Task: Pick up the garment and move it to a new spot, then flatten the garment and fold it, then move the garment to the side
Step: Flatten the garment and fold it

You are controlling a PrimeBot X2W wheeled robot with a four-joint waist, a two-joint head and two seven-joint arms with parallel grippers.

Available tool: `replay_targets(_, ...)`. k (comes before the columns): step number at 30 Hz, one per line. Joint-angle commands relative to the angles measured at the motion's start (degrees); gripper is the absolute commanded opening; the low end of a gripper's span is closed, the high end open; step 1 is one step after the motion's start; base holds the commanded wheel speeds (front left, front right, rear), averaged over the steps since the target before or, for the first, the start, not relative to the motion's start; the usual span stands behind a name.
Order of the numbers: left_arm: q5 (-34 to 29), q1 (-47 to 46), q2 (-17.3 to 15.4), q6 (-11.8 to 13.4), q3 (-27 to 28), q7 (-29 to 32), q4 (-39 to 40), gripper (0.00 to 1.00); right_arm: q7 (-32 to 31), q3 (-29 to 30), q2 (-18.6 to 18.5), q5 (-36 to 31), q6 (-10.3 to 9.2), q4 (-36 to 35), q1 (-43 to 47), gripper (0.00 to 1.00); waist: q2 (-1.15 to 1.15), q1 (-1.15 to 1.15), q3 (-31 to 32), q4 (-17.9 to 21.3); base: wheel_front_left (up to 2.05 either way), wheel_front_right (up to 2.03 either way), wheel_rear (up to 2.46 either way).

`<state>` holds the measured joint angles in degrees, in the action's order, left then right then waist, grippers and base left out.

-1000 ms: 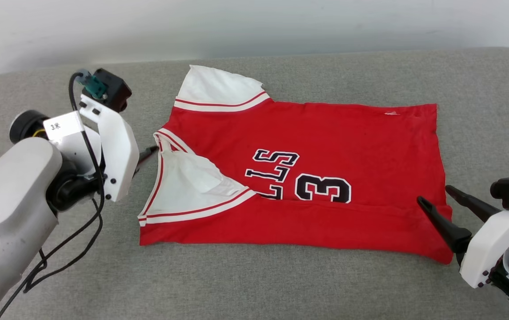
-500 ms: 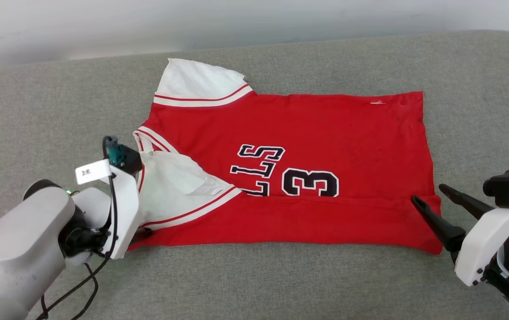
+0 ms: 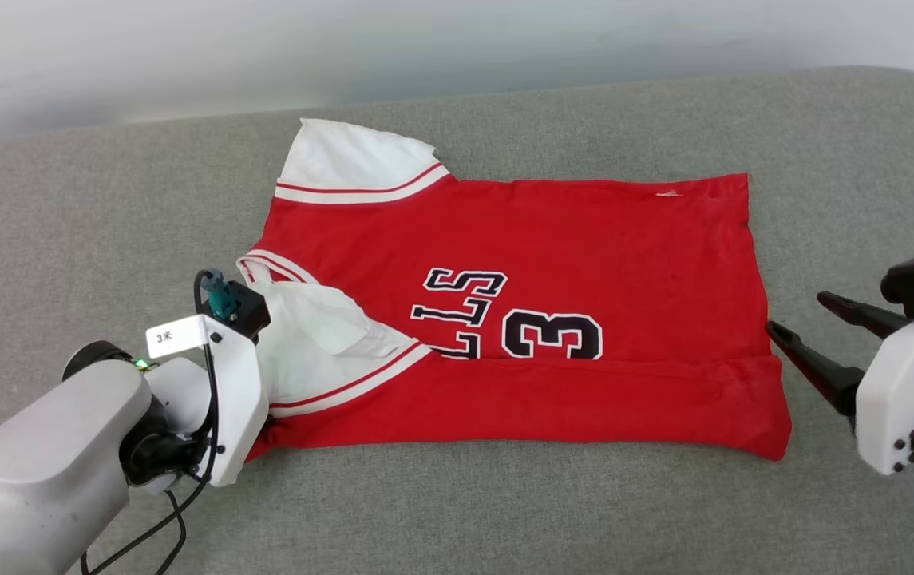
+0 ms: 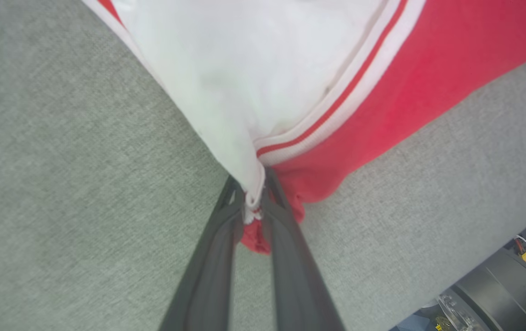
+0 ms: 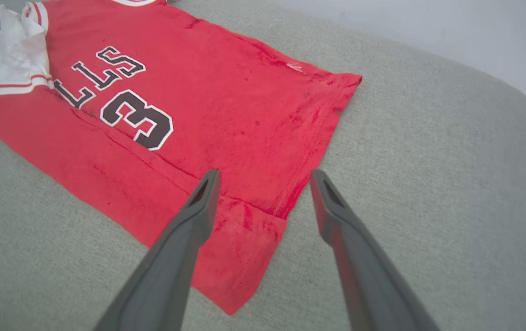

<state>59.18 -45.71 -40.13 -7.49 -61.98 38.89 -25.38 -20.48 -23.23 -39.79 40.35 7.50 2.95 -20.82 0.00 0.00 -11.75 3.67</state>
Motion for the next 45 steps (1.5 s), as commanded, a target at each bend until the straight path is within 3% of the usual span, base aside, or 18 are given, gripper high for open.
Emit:
replay_targets(1,0.3,0.0,-0.6,0.1,-0.2,-0.9,0.7,0.0,-3.1,-1.4,-2.2,-0.1,-0.02,-0.9,-2.1,1.0,0.0,0.0,0.5,-0.1,0.0,0.0,0.0)
replay_targets(7,0.9,-1.2,-1.5,0.1,-0.8,-2.9,3.5,0.0,-18.6,-6.5,-7.7,4.3,-0.03,-0.7,-6.0,1.0,0.0,0.0,0.9,-0.8,0.0,0.0,0.0)
replay_targets(13,0.4,-2.6,-1.5,0.1,-1.6,-3.9,5.0,0.0,-27.7,-8.4,-6.3,7.5,-0.02,4.0,-6.9,1.0,0.0,0.0,-0.3,-1.7,0.0,0.0,0.0)
replay_targets(24,0.1,-4.3,-1.7,0.1,-2.6,-5.0,6.0,0.0,-24.7,-13.1,4.6,5.6,0.01,15.4,-3.6,1.0,0.0,0.0,-2.9,-2.7,0.0,0.0,0.0)
replay_targets(28,0.6,-3.7,-2.1,0.1,-3.1,-5.4,5.7,0.0,-21.9,-15.4,5.9,5.6,0.13,16.8,-2.7,1.0,0.0,0.0,-2.5,-2.6,0.0,0.0,0.0)
replay_targets(29,0.8,-3.3,-2.2,0.1,-3.1,-5.7,5.6,0.0,-21.0,-15.6,5.5,5.7,0.13,16.9,-2.9,0.41,0.0,0.0,-2.2,-2.5,0.0,0.0,0.0)
replay_targets(30,1.0,-3.0,-2.3,0.1,-3.0,-6.1,5.4,0.0,-19.9,-15.6,5.0,5.7,0.13,16.8,-3.2,0.0,0.0,0.0,-1.8,-2.4,0.0,0.0,0.0)
replay_targets(39,2.8,0.1,-3.9,0.1,-3.6,-7.8,6.6,0.0,-13.9,-12.8,-0.1,9.0,0.05,13.7,-3.5,0.0,0.0,0.0,2.8,-2.4,0.0,0.0,0.0)
replay_targets(45,4.7,4.7,-7.3,0.3,-4.6,-8.6,10.4,0.0,-12.8,-10.7,-5.5,10.8,-0.03,8.8,1.1,0.0,0.0,0.0,6.1,-2.7,0.0,0.0,0.0)
